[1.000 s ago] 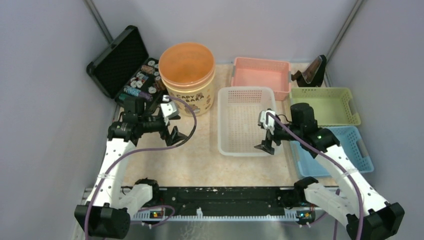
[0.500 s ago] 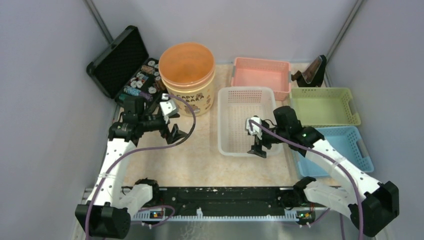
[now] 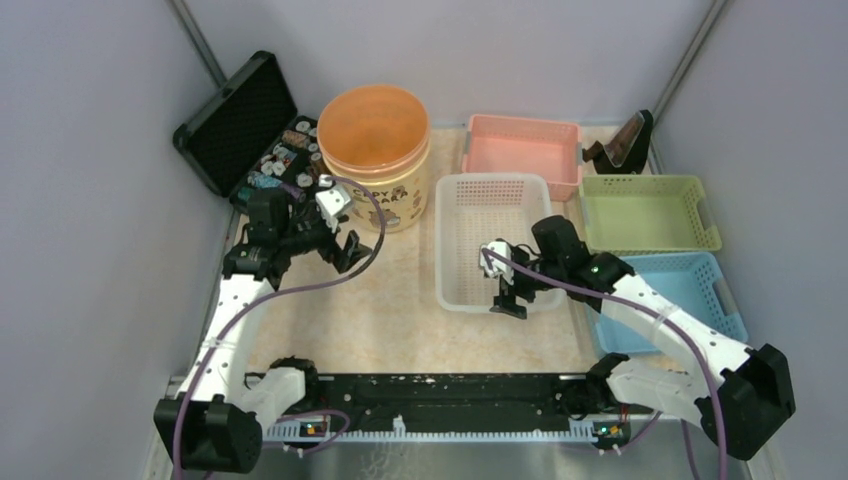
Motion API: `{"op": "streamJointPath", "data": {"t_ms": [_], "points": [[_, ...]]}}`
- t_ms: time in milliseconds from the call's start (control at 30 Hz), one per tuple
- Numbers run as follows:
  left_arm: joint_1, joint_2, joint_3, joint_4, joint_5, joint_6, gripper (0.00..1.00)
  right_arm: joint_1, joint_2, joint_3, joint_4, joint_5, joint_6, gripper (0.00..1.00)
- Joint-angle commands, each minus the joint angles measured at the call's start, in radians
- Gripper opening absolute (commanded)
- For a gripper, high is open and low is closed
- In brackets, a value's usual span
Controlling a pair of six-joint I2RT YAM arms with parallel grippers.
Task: Turn the large container upside down
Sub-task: Move the multiple containers to the center of the board.
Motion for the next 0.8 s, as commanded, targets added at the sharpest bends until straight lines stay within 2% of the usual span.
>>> {"op": "streamJointPath", "data": {"t_ms": [0,133,233,433,600,767], "points": [[0.007,0.031,-0.011,0.212,-0.173,-0.074,0.99,0.014,0.013,-0.017,0.031,-0.005,-0.012,0.83],[0.007,0.094,-0.041,0.365,-0.275,-0.062,0.99,0.016,0.009,-0.022,0.041,0.010,-0.012,0.83],[0.007,0.189,-0.010,0.411,-0.318,-0.085,0.95,0.017,0.001,-0.023,0.044,0.016,-0.012,0.83],[0.007,0.357,0.044,0.495,-0.356,-0.156,0.82,0.017,-0.010,-0.025,0.050,0.012,-0.008,0.84],[0.005,0.423,0.036,0.616,-0.319,-0.177,0.63,0.016,-0.012,-0.006,0.040,0.007,0.003,0.85],[-0.004,0.470,0.045,0.700,-0.330,-0.228,0.61,0.016,-0.013,0.001,0.035,0.025,0.004,0.86]]}}
